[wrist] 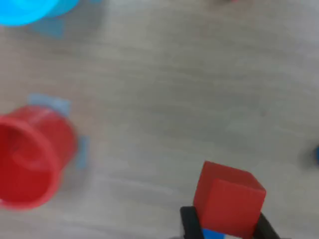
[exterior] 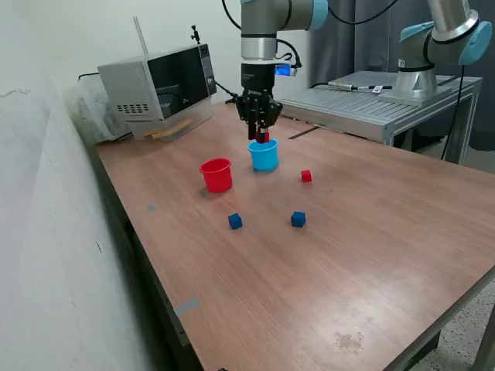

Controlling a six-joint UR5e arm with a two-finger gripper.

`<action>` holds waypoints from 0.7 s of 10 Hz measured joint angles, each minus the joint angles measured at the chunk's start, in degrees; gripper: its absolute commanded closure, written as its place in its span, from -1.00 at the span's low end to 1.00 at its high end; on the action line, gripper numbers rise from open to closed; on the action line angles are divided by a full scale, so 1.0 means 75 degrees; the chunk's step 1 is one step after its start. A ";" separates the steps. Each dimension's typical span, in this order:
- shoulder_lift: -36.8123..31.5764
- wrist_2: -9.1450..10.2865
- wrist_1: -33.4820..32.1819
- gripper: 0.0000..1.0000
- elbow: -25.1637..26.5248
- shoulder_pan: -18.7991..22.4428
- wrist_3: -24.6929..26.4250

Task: Place red objects in the red bin, and blue objects in the blue bin.

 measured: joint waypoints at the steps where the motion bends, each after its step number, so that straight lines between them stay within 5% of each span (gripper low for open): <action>1: 0.0070 -0.0014 0.0137 1.00 -0.0343 -0.0208 -0.0008; 7: 0.1072 0.0024 0.0229 1.00 -0.1380 -0.1305 -0.0020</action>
